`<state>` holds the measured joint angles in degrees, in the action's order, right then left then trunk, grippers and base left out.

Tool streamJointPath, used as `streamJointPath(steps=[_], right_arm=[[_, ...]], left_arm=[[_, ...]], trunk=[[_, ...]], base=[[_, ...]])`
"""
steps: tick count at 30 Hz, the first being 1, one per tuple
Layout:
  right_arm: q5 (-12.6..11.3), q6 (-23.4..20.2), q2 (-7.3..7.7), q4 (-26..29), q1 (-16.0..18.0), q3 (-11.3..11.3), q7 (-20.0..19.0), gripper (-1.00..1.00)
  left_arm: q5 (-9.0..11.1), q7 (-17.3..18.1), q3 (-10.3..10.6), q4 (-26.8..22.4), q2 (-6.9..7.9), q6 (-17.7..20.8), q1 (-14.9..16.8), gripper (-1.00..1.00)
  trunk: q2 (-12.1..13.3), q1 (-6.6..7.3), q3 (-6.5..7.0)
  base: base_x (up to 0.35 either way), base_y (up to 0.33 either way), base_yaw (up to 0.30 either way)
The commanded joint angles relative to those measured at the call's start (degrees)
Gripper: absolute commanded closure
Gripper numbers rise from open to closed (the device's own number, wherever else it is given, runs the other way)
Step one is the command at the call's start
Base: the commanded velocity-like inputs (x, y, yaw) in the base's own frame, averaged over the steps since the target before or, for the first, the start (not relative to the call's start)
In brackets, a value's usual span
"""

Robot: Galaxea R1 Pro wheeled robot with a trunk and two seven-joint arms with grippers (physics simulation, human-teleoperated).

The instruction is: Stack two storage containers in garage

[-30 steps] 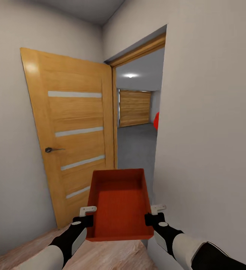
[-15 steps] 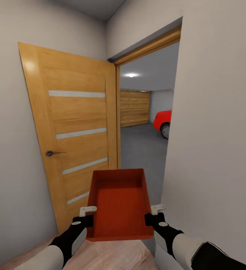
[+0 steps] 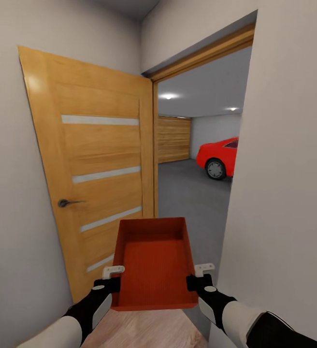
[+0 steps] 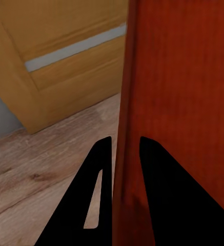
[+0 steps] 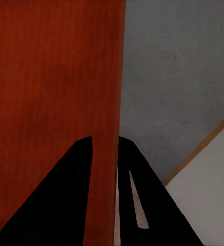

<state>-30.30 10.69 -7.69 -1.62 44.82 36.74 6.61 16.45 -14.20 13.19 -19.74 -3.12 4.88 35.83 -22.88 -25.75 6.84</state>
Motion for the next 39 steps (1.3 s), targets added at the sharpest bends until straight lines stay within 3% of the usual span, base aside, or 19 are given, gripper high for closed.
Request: streamJointPath(steps=[1, 39], right_arm=[[0.1, 0.1, -0.04, -0.1, 0.0, -1.9, -3.0, 1.00], [0.1, 0.1, -0.05, -0.1, 0.0, -1.9, -3.0, 1.00]], left_arm=[[-0.9, -3.3, -2.4, -0.3, 0.31, -1.4, 0.0, 1.00], [-0.9, -3.3, -2.4, -0.3, 0.31, -1.4, 0.0, 1.00]], trunk=[[0.0, -0.04, -0.03], [0.0, -0.04, -0.03]], base=[[0.196, 0.204, -0.221], [0.235, 0.196, -0.244]])
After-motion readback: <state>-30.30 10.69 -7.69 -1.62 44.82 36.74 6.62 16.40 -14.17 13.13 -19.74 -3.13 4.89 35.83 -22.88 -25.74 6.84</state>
